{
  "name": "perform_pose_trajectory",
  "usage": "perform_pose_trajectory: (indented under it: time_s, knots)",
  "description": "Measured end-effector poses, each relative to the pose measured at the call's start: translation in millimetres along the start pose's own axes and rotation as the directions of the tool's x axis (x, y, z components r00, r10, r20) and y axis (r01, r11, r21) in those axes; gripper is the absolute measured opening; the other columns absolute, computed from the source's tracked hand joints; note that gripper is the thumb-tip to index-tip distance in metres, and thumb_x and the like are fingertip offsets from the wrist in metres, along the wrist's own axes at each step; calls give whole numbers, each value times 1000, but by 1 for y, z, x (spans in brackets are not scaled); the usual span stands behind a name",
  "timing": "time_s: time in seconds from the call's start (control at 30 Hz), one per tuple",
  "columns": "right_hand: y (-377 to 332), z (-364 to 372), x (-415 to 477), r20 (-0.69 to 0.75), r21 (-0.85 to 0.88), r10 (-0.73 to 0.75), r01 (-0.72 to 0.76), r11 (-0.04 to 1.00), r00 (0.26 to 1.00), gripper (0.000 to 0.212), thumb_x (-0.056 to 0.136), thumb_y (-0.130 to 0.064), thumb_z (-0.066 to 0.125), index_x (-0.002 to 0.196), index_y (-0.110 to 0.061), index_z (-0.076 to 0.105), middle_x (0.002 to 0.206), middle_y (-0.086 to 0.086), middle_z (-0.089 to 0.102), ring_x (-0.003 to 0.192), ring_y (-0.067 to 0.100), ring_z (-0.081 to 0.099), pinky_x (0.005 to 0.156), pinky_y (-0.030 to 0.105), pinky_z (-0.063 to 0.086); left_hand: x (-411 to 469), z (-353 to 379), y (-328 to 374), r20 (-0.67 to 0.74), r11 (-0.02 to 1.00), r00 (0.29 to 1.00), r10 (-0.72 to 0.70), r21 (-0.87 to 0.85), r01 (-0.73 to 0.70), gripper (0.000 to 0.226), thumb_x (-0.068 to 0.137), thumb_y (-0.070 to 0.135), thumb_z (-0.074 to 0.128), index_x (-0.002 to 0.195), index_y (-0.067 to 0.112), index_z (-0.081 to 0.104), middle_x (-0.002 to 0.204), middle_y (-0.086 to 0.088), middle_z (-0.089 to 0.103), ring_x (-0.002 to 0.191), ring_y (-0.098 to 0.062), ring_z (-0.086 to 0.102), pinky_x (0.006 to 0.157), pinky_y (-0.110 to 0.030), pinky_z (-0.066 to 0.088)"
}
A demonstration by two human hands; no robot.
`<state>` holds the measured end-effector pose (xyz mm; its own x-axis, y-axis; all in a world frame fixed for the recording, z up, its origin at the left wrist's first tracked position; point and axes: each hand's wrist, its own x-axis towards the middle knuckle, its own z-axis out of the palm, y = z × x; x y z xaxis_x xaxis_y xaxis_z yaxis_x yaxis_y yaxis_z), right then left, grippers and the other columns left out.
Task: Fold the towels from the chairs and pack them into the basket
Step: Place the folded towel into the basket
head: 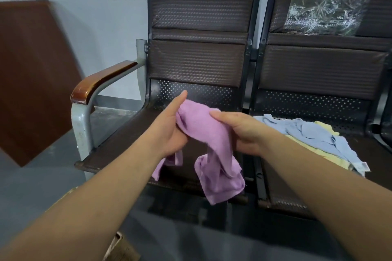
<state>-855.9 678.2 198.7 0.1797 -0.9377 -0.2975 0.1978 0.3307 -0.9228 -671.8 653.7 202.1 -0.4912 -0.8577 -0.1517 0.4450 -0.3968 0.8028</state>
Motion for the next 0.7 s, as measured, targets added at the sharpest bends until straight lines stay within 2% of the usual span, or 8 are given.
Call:
perform_pose_trajectory:
  time_s: [0.07,0.13,0.27,0.37,0.43,0.53,0.63,0.7]
  knots:
    - [-2,6,5,-80,140,-115,126,982,990,34,94,-18,67,121,2,66,116,20,71,101,28,68,90,41,58,-4,4,-7,-7,957,999,-32,290,32,60,80,63,63,119,17,70,111,-8,69,100,-21,64,92,-37,48]
    - [-3,11,8,-104,183,-183,200,963,978,26,92,-7,67,117,-1,65,108,19,71,97,29,68,89,43,58,-9,7,-16,-67,905,993,-94,409,113,62,77,64,62,116,15,70,99,-9,69,90,-20,64,89,-38,52]
    - [-2,12,14,-73,207,-187,199,958,980,19,92,-8,66,111,-2,65,116,24,67,111,33,66,103,46,51,-1,-3,-17,-221,859,960,174,510,-38,33,94,38,66,97,6,73,94,-15,75,87,-32,72,80,-43,59]
    - [-8,5,19,-113,356,-176,205,912,978,32,89,-13,68,113,5,61,134,30,57,126,37,58,110,50,44,6,-19,-2,-330,895,910,251,436,-89,27,94,35,65,102,9,69,108,-12,72,89,-27,69,76,-41,54]
    - [-12,-1,20,-170,409,-141,200,890,975,11,91,-11,65,93,0,64,118,25,66,118,34,62,109,48,45,8,-31,6,-388,901,882,266,425,-85,26,95,35,65,107,13,67,109,-5,71,88,-19,64,75,-36,50]
    - [-15,-6,17,-298,428,-131,255,867,946,14,93,-15,66,83,-6,69,104,17,72,108,30,68,102,47,51,7,-41,19,-476,955,845,243,272,-122,27,96,30,65,111,8,69,103,-1,74,98,-16,67,88,-34,55]
    - [-15,-8,15,-444,279,-169,315,907,880,19,91,-20,71,100,-4,73,107,14,74,103,24,71,99,43,54,-2,-39,33,-333,990,932,143,33,-140,25,90,24,67,105,4,70,99,-7,74,94,-17,70,90,-32,57]
    - [-19,-10,12,-504,158,-224,344,926,834,16,92,-23,70,96,-8,74,107,11,75,105,22,71,100,41,54,-8,-36,38,-225,985,961,160,99,-141,25,89,11,64,110,-1,66,101,-12,71,91,-19,70,88,-31,58]
